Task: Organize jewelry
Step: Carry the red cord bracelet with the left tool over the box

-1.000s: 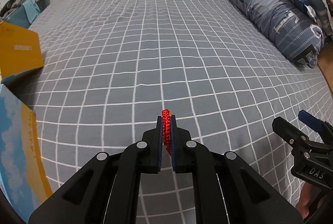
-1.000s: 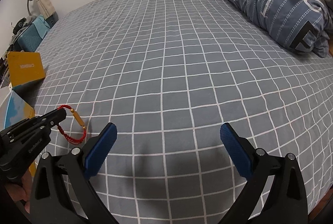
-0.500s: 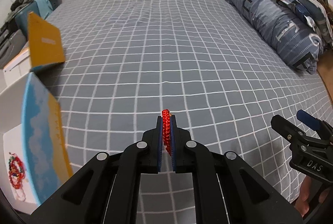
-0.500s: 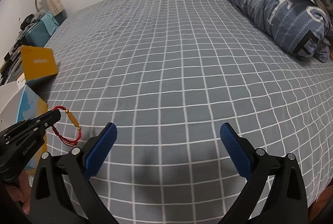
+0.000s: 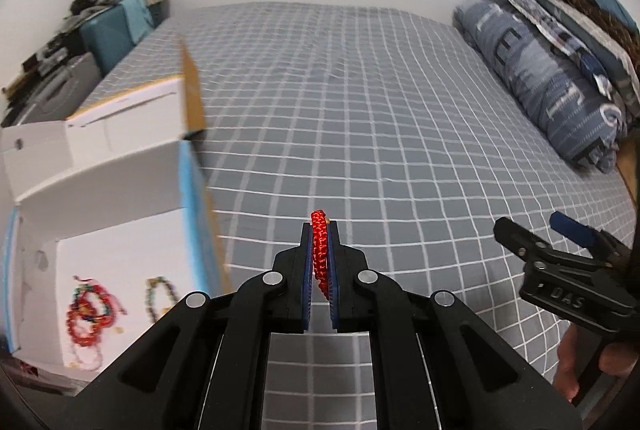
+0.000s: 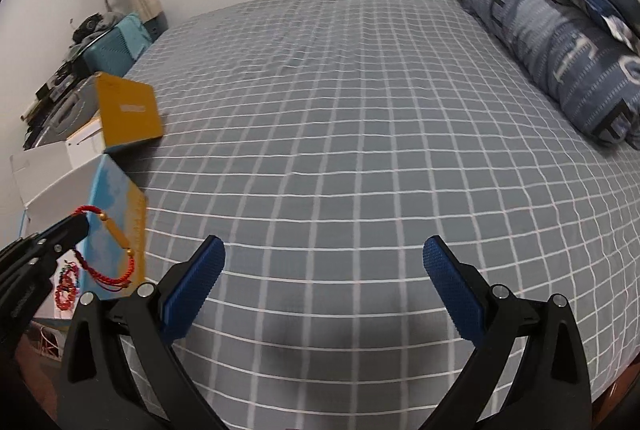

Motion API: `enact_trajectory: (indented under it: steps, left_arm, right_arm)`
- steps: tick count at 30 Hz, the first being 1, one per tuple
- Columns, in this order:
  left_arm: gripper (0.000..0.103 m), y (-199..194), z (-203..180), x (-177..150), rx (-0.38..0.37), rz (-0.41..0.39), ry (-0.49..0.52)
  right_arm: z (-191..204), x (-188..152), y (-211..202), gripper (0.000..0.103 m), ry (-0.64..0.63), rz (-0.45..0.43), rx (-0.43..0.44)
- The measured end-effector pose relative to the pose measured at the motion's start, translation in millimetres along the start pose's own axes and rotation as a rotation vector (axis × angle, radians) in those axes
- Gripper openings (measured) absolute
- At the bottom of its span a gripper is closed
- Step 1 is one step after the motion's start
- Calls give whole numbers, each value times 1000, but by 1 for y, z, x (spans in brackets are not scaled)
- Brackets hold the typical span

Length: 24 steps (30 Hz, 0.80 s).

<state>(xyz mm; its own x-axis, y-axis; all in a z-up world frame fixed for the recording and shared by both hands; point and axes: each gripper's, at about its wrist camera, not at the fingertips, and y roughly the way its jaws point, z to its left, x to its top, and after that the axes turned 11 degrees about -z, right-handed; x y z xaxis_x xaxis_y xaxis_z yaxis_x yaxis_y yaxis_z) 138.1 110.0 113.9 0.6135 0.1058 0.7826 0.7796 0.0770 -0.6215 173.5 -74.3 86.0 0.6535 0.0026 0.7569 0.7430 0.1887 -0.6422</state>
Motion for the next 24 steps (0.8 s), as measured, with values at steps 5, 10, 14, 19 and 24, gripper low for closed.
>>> enact_trajectory:
  steps: [5, 10, 14, 19, 24]
  left_arm:
    - [6, -14, 39, 2, 44, -7, -34]
    - [6, -30, 82, 1, 87, -21, -72]
    - [6, -44, 120, -3, 129, -35, -101]
    - [6, -51, 167, -11, 190, -31, -140]
    - [6, -54, 208, -25, 240, -12, -171]
  right_arm:
    - [43, 4, -4, 95, -30, -15, 34]
    - [99, 7, -10, 95, -72, -30, 78]
    - [145, 4, -13, 95, -107, -39, 121]
    - [210, -8, -6, 95, -175, -24, 173]
    - [255, -21, 5, 95, -204, -1, 227]
